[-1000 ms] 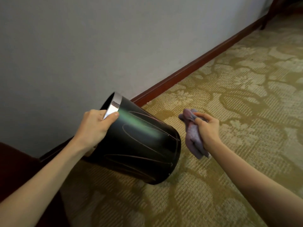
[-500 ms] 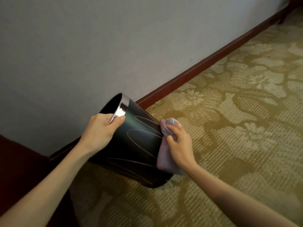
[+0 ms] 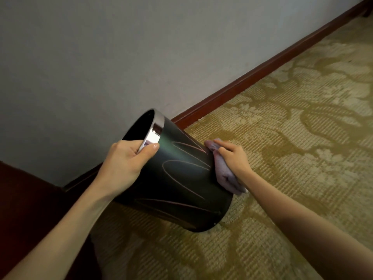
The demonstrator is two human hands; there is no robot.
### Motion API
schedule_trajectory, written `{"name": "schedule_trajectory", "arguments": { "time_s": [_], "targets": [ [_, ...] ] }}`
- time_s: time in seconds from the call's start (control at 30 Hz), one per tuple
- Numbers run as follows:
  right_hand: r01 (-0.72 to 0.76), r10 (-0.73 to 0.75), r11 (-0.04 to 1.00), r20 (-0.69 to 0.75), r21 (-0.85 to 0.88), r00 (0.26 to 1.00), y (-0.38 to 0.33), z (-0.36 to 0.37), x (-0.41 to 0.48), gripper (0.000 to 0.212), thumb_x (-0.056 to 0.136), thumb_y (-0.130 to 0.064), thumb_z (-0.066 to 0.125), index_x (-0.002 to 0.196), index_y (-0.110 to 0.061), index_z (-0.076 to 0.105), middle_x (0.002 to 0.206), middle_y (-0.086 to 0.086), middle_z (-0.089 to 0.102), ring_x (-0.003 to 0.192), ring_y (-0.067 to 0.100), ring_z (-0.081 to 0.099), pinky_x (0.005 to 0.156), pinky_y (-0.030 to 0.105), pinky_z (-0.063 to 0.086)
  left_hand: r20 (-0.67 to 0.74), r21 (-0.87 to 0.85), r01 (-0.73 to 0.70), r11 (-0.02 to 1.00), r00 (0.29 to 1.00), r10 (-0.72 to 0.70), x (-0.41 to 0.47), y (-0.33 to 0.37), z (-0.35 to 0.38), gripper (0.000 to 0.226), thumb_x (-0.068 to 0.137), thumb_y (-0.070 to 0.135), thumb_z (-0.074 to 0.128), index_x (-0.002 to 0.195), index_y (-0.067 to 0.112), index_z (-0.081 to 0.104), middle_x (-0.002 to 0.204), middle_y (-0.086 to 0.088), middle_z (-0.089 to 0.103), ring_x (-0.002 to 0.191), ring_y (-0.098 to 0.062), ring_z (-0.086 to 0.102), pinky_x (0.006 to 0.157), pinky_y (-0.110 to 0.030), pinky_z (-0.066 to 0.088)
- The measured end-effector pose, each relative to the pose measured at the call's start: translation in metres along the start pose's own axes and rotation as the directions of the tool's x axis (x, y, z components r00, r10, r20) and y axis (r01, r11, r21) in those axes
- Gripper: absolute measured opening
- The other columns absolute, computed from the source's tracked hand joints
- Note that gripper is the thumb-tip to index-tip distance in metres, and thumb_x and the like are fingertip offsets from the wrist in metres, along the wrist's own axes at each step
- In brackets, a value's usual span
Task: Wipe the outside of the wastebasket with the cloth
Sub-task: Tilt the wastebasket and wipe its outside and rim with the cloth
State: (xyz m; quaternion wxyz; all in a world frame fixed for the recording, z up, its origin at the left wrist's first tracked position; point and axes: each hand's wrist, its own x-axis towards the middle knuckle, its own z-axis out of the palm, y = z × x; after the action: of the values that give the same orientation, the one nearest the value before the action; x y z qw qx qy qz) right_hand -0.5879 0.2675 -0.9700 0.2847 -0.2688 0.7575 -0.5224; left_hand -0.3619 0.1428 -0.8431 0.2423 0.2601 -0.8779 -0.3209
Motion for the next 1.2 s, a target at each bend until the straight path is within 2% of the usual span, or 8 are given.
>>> {"name": "schedule_trajectory", "arguments": {
  "time_s": [0.1,0.27,0.53,0.67,0.8,0.97,1.07,1.2],
  "targets": [
    [0.014,-0.015,0.997,-0.004,-0.076,1.000,-0.001,0.004,0.004,0.034,0.096,-0.012,0.044,0.123,-0.021,0.063,0.146,0.005,0.048,0.142,0.019,0.033,0.117,0.031,0.021,-0.045,0.035,0.016,0.999,0.999,-0.015,0.006,-0.001,0.000,0.050,0.091,0.039,0.056,0.045,0.026,0.041,0.035,0.013,0.037,0.031,0.001,0.031,0.035,-0.011,0.021],
    [0.000,-0.018,0.991,-0.133,-0.135,0.991,-0.006,0.020,-0.022,0.037,0.095,-0.021,0.043,0.125,-0.032,0.061,0.151,-0.003,0.040,0.139,0.020,0.034,0.115,0.037,0.024,-0.088,0.130,0.062,0.990,0.995,-0.050,0.014,-0.010,-0.006,0.054,0.085,0.051,0.053,0.054,0.011,0.035,0.040,0.009,0.030,0.037,-0.003,0.026,0.037,-0.019,0.018],
    [-0.088,0.030,0.986,-0.375,-0.140,0.927,-0.016,0.049,-0.074,0.040,0.093,-0.029,0.046,0.132,-0.036,0.051,0.153,-0.002,0.032,0.139,0.025,0.025,0.111,0.054,0.023,-0.040,0.177,0.076,0.981,0.997,-0.070,0.038,-0.012,-0.008,0.077,0.077,0.066,0.046,0.068,-0.010,0.059,0.054,-0.007,0.047,0.052,-0.012,0.044,0.045,-0.037,0.038],
    [-0.111,0.078,0.991,-0.357,-0.073,0.931,-0.015,0.039,-0.062,0.033,0.092,-0.032,0.048,0.123,-0.041,0.057,0.149,-0.008,0.037,0.138,0.022,0.029,0.111,0.050,0.023,-0.024,0.164,0.026,0.986,0.999,-0.023,0.033,-0.008,-0.003,0.062,0.082,0.059,0.049,0.056,0.003,0.054,0.049,0.004,0.039,0.048,-0.006,0.036,0.045,-0.037,0.036],
    [-0.068,0.048,0.996,-0.312,-0.053,0.949,-0.013,0.030,-0.047,0.029,0.089,-0.030,0.051,0.113,-0.040,0.065,0.140,-0.008,0.049,0.130,0.023,0.041,0.109,0.049,0.028,-0.019,0.108,-0.023,0.994,1.000,0.025,0.023,-0.006,0.000,0.047,0.092,0.040,0.055,0.048,0.029,0.047,0.037,0.013,0.039,0.032,0.001,0.032,0.035,-0.012,0.021],
    [-0.070,0.067,0.997,-0.156,-0.018,0.986,-0.014,0.022,-0.019,0.028,0.087,-0.028,0.050,0.104,-0.035,0.071,0.132,-0.004,0.061,0.126,0.020,0.051,0.108,0.046,0.036,0.010,0.030,-0.091,0.995,0.996,0.090,0.009,-0.007,-0.002,0.048,0.095,0.029,0.055,0.049,0.043,0.054,0.039,0.024,0.046,0.033,0.009,0.039,0.038,-0.002,0.025],
    [-0.110,0.112,0.993,-0.052,0.046,0.992,-0.017,0.016,-0.002,0.025,0.088,-0.023,0.051,0.093,-0.032,0.073,0.127,-0.006,0.065,0.124,0.015,0.053,0.103,0.030,0.039,0.020,0.007,-0.101,0.995,0.995,0.101,0.005,-0.003,-0.001,0.044,0.094,0.037,0.053,0.050,0.041,0.053,0.040,0.024,0.046,0.034,0.009,0.040,0.039,-0.001,0.025],
    [-0.144,0.146,0.986,-0.017,0.088,0.989,-0.016,0.011,0.006,0.024,0.091,-0.019,0.050,0.089,-0.027,0.073,0.115,-0.007,0.069,0.120,0.016,0.057,0.106,0.033,0.040,0.011,0.037,-0.112,0.993,0.994,0.112,0.005,0.000,0.004,0.047,0.095,0.033,0.053,0.049,0.041,0.052,0.039,0.025,0.047,0.034,0.010,0.041,0.039,0.001,0.023]
  ]
}}
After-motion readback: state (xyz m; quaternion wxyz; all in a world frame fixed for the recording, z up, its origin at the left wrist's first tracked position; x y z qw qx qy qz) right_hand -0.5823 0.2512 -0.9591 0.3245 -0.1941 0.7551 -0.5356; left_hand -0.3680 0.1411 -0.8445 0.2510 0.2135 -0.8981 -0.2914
